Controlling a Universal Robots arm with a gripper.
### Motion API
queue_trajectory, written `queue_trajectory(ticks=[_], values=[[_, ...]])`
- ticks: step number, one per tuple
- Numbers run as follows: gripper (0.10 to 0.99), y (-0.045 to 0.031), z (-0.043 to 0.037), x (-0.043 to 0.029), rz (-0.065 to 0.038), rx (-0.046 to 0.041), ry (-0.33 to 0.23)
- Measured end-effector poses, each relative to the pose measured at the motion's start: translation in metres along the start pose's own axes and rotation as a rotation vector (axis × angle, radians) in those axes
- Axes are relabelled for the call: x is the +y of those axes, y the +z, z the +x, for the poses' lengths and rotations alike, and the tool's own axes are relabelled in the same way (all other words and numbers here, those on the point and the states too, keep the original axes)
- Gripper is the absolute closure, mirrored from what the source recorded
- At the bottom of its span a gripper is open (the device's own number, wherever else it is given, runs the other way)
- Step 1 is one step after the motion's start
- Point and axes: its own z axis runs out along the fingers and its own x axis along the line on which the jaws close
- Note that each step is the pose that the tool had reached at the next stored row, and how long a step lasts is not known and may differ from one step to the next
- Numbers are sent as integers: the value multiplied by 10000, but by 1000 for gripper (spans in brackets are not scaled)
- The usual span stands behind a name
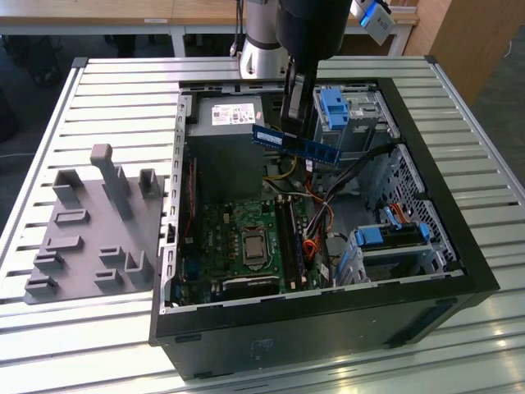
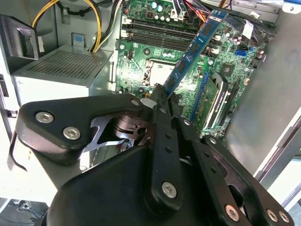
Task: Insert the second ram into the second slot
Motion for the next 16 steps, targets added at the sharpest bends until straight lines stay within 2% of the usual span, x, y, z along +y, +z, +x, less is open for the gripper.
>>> queue_trajectory(ticks=[16], values=[[949,0,0,0,2,-4,94]])
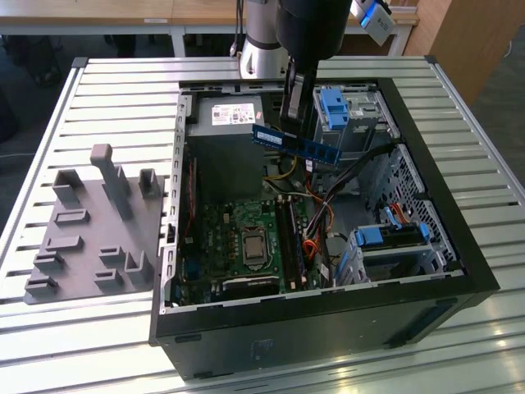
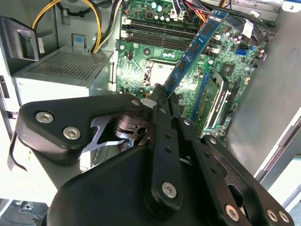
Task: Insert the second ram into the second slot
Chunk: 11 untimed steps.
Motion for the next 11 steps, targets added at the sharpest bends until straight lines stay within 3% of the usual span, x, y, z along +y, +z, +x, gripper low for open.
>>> queue_trajectory(ticks=[11], values=[[949,0,0,0,1,-4,99]])
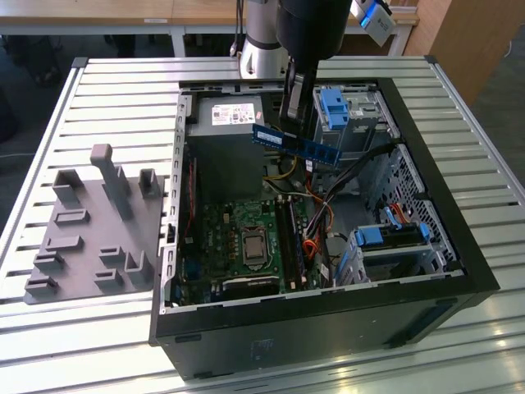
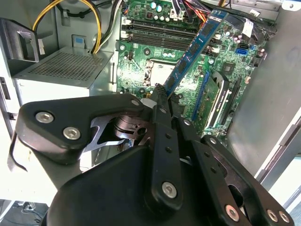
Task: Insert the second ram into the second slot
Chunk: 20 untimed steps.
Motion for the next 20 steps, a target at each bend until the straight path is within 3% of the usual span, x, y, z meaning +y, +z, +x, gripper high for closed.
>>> queue_trajectory(ticks=[4,20], values=[[949,0,0,0,5,-11,272],[949,1,0,0,7,-14,366]])
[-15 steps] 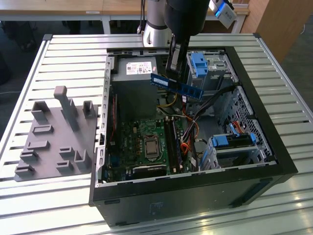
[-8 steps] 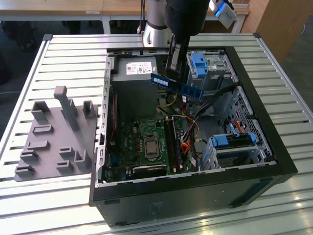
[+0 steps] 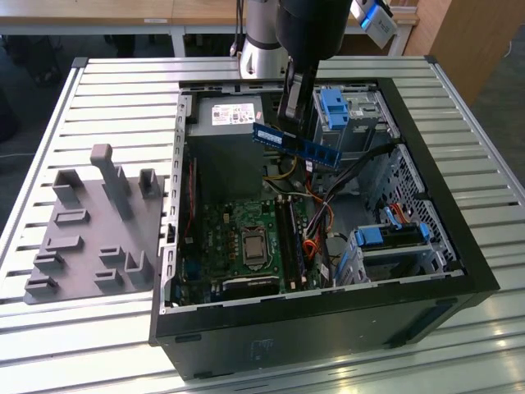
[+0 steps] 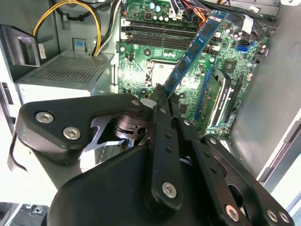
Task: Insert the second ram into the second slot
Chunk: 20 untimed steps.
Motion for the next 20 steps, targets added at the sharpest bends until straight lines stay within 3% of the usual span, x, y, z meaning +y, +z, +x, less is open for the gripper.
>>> queue_trajectory(ticks=[20], values=[[949,3,0,0,8,-20,514]])
